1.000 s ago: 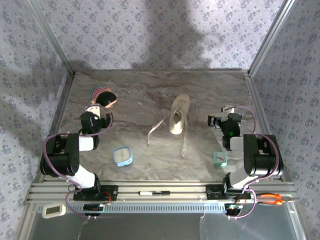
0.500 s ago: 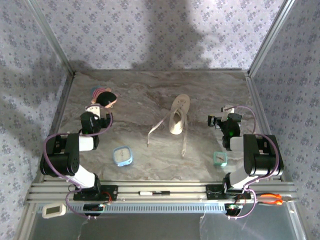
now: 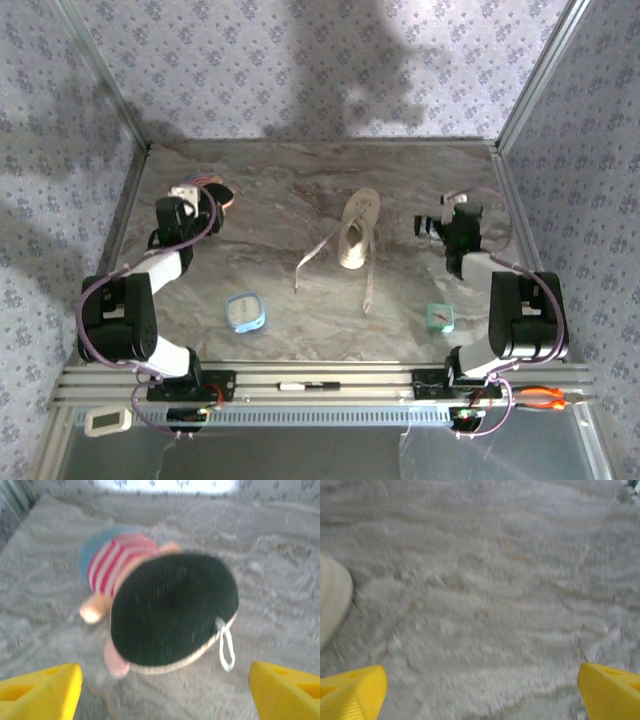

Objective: Tie the shoes

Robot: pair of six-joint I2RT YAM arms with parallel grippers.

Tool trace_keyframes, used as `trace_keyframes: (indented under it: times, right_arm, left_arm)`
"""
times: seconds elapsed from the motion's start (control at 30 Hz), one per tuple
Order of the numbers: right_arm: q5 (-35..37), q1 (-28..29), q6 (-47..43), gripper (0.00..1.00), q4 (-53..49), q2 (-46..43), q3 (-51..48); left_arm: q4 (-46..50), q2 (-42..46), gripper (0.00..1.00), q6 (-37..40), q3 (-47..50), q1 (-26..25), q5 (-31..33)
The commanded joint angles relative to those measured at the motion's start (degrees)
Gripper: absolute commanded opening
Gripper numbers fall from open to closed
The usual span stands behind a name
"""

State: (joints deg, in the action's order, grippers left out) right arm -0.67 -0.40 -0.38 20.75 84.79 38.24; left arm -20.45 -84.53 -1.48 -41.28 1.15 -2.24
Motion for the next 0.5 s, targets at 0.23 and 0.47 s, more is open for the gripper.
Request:
trace_keyframes:
  times: [0.23, 0.47]
  right_arm:
    - [0.66, 10.12, 16.27, 0.9, -28.2, 7.8, 20.39]
    - [-7.0, 15.69, 24.07, 0.74, -32.34, 20.1, 29.52]
  left_arm:
    - [25.8, -15.37, 0.82, -4.08, -27.2, -17.16, -4.77]
    - [25.17, -27.76, 0.76, -10.33, -37.8, -28.02, -12.28]
